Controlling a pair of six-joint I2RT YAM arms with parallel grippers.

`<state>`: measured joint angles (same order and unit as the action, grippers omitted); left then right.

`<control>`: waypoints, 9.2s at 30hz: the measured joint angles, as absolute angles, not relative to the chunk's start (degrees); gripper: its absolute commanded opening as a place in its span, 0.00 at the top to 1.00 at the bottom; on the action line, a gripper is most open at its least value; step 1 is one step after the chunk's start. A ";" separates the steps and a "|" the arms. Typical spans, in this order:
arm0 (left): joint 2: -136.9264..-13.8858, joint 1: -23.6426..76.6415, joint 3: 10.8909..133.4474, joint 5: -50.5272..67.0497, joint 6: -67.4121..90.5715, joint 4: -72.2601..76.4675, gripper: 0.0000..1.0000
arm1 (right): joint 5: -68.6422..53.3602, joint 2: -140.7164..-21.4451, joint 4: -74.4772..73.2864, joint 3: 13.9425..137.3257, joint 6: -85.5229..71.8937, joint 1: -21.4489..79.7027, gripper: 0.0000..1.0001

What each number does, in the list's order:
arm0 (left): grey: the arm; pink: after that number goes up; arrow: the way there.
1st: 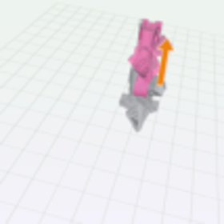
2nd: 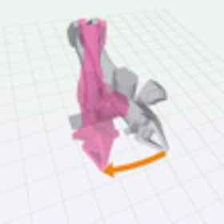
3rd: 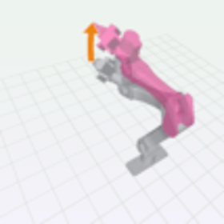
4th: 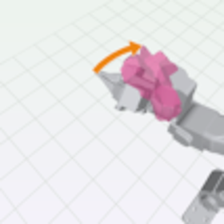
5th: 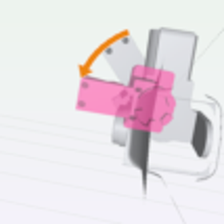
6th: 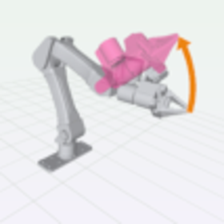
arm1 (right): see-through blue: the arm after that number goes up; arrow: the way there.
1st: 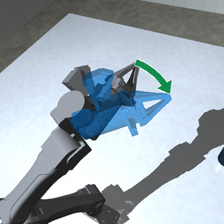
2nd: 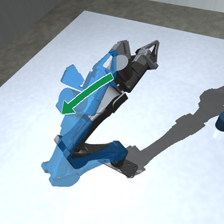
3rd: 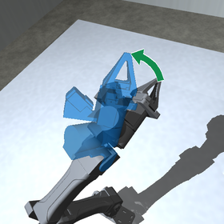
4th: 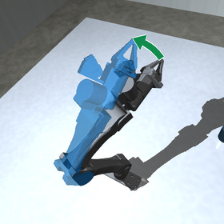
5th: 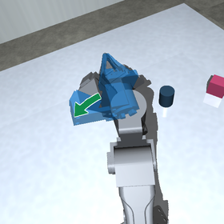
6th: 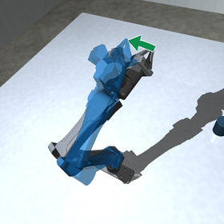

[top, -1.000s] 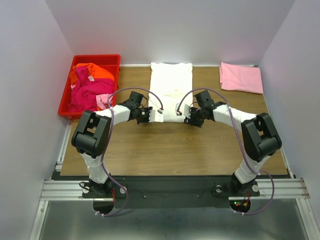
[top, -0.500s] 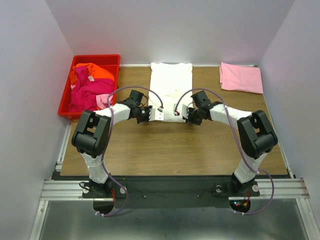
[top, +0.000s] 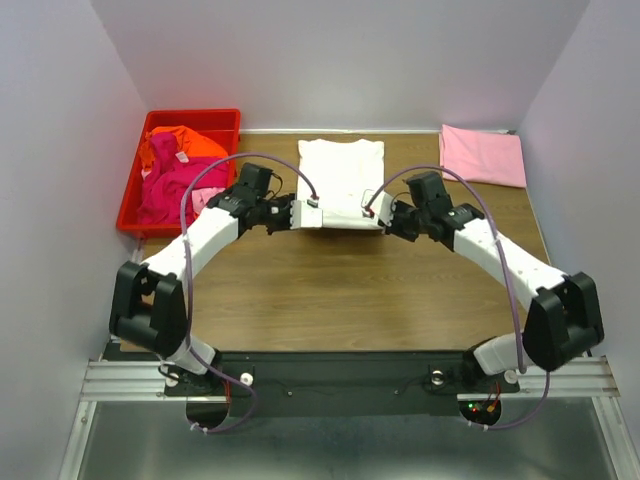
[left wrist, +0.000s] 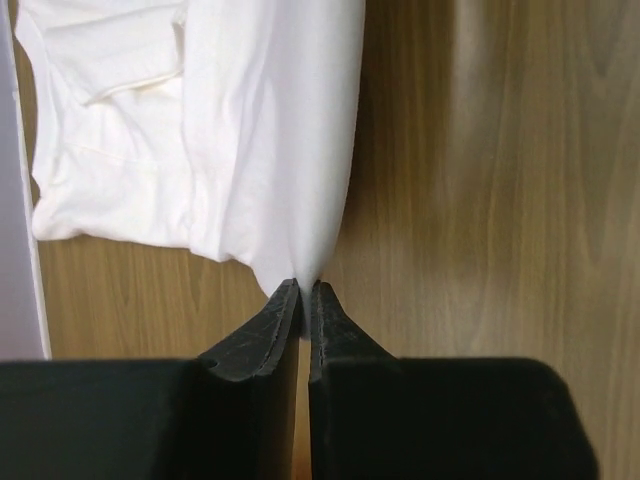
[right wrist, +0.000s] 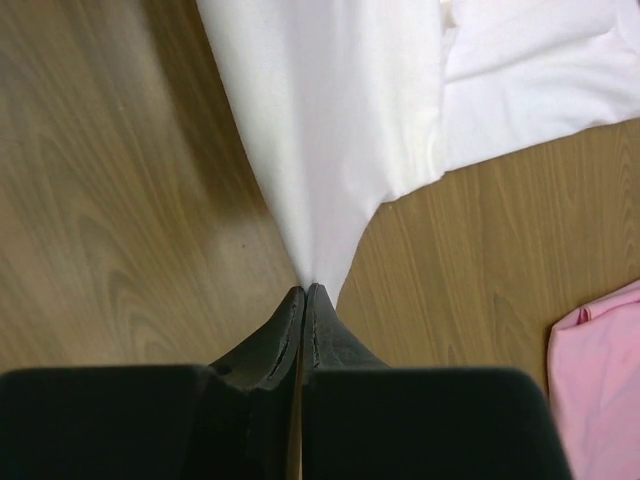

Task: Fold and stack the t-shirts
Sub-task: Fold the tshirt

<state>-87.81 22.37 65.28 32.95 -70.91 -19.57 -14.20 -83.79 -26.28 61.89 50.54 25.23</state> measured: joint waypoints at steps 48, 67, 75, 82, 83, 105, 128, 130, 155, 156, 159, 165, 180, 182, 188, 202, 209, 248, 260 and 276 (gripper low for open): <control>-107.81 14.90 101.16 47.37 -85.84 -54.08 1.00 | -27.11 -104.73 -53.52 93.06 62.85 16.38 0.99; -128.18 15.68 102.32 46.52 -74.83 -44.82 1.00 | -28.62 -127.20 -46.76 101.71 64.18 12.64 1.00; -105.30 18.68 72.12 48.66 -72.47 -43.48 1.00 | -28.88 -111.85 -43.99 79.29 62.43 18.57 0.99; -99.63 18.28 68.75 48.86 -67.42 -40.53 0.80 | -28.93 -100.42 -45.87 68.31 58.59 20.78 0.75; -99.66 18.28 68.75 48.82 -66.67 -39.94 0.72 | -28.80 -99.26 -46.19 68.10 58.00 20.64 0.62; -101.93 28.91 74.50 44.58 -63.24 -30.46 0.48 | -41.60 -124.81 -46.28 96.82 31.57 20.93 0.62; -108.36 33.41 73.54 40.32 -62.28 -25.17 0.59 | -49.06 -126.85 -46.35 96.71 26.72 22.20 0.76; -109.23 33.41 73.82 40.25 -62.24 -25.56 0.69 | -49.21 -126.85 -46.35 96.68 26.72 22.20 0.76; -97.93 37.21 68.27 36.62 -67.68 -25.06 1.00 | -54.11 -129.84 -46.46 93.62 23.75 24.47 0.80; -97.93 37.19 68.29 36.56 -67.70 -25.04 1.00 | -54.26 -129.91 -46.46 93.62 23.73 24.47 0.80; -97.80 37.15 68.69 36.36 -67.88 -25.06 1.00 | -54.63 -129.93 -46.46 93.62 23.75 24.43 0.80; -97.80 37.15 71.92 36.14 -68.66 -24.71 1.00 | -55.02 -129.93 -46.46 93.62 23.79 24.43 0.80; -100.38 37.01 73.54 34.85 -72.01 -21.50 1.00 | -55.33 -129.93 -46.46 93.58 24.64 24.43 0.79; -101.27 36.91 73.54 34.46 -72.07 -20.75 0.99 | -55.02 -129.93 -46.46 93.58 24.64 24.43 0.77; -103.98 36.62 72.84 33.71 -72.10 -19.05 0.97 | -50.57 -129.60 -47.57 95.22 24.34 24.40 0.68; -103.98 36.60 69.65 33.56 -71.79 -17.06 0.66 | -37.43 -121.64 -48.69 101.62 23.64 19.14 0.49; -103.46 35.51 69.60 33.39 -69.08 -16.95 0.50 | -38.04 -111.83 -52.10 91.72 25.15 14.31 0.48; -93.38 32.64 56.77 38.72 -56.88 -20.25 0.55 | -36.80 -112.68 -53.32 80.51 29.91 13.89 0.86; -93.71 32.64 55.07 37.54 -54.72 -18.50 0.65 | -32.62 -111.37 -53.98 82.56 29.74 13.82 0.99; -95.22 27.03 62.59 40.71 -50.92 -22.87 0.52 | -27.14 -115.35 -52.31 83.81 29.78 13.82 0.99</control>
